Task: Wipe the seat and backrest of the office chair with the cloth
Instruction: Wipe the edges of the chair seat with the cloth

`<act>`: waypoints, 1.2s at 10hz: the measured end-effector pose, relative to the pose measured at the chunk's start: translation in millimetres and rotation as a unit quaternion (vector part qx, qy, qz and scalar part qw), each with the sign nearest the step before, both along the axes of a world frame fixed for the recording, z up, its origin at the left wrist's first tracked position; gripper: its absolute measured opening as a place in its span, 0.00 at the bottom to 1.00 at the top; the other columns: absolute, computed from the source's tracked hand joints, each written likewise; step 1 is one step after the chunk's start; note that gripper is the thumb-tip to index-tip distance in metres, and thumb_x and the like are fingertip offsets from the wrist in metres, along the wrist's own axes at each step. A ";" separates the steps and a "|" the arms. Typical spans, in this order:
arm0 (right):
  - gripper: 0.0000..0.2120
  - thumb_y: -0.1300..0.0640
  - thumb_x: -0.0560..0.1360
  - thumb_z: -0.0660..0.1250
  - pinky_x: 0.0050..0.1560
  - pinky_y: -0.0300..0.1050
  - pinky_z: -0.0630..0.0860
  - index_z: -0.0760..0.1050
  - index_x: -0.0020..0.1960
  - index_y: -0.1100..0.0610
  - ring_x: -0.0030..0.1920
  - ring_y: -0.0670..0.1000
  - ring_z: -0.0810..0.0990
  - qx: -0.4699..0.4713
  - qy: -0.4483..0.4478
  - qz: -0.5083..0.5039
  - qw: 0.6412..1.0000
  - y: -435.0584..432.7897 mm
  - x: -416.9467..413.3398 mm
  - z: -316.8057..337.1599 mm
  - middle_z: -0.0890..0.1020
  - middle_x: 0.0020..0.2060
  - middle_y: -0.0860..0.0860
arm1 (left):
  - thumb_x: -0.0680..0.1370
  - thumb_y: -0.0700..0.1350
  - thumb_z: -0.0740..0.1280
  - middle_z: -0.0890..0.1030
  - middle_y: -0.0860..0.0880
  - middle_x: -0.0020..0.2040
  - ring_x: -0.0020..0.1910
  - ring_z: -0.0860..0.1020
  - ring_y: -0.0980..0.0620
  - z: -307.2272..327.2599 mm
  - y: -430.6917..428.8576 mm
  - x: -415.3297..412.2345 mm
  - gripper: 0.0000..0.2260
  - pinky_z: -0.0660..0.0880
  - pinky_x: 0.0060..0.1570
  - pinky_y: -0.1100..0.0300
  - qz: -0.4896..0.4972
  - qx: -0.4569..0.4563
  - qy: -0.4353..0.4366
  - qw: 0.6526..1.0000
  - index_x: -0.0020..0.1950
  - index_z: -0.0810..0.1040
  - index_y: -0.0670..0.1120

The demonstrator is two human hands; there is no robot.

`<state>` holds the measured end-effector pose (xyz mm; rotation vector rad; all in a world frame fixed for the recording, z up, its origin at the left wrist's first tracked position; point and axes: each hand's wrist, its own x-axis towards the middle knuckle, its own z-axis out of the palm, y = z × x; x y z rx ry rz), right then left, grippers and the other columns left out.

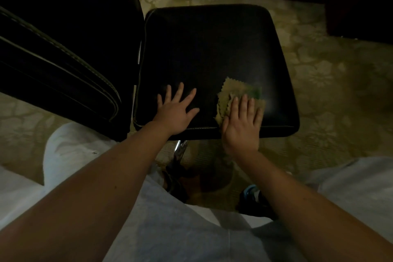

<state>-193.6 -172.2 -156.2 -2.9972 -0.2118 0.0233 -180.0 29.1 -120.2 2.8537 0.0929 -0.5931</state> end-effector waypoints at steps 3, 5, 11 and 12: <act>0.32 0.44 0.82 0.38 0.78 0.57 0.38 0.48 0.81 0.57 0.81 0.57 0.45 0.003 0.017 0.127 0.992 -0.6 9.9 2.7 0.50 0.81 0.57 | 0.84 0.63 0.52 0.37 0.49 0.83 0.80 0.34 0.40 -0.2 2.8 0.3 0.29 0.34 0.76 0.39 0.002 -0.022 0.003 1.000 0.82 0.43 0.62; 0.32 0.45 0.81 0.40 0.79 0.59 0.39 0.50 0.81 0.58 0.81 0.59 0.47 -0.002 0.014 0.034 0.999 -14.4 23.2 2.2 0.52 0.81 0.59 | 0.84 0.63 0.52 0.37 0.49 0.83 0.80 0.33 0.40 -1.1 3.4 0.5 0.29 0.33 0.75 0.40 0.005 -0.034 0.002 0.999 0.82 0.44 0.61; 0.30 0.46 0.83 0.42 0.79 0.58 0.41 0.51 0.81 0.58 0.81 0.58 0.48 0.001 -0.002 0.063 0.998 -12.7 1.9 -1.1 0.54 0.80 0.58 | 0.87 0.54 0.46 0.41 0.50 0.83 0.81 0.35 0.42 7.4 11.3 3.6 0.21 0.33 0.77 0.41 0.036 -0.102 0.020 0.994 0.82 0.50 0.61; 0.32 0.46 0.81 0.39 0.77 0.60 0.36 0.49 0.81 0.59 0.80 0.60 0.46 0.017 0.010 -0.025 1.000 15.4 -10.7 2.9 0.52 0.80 0.59 | 0.87 0.55 0.45 0.40 0.51 0.83 0.80 0.34 0.43 9.7 4.6 4.7 0.21 0.31 0.75 0.42 0.052 -0.107 0.035 0.992 0.81 0.50 0.63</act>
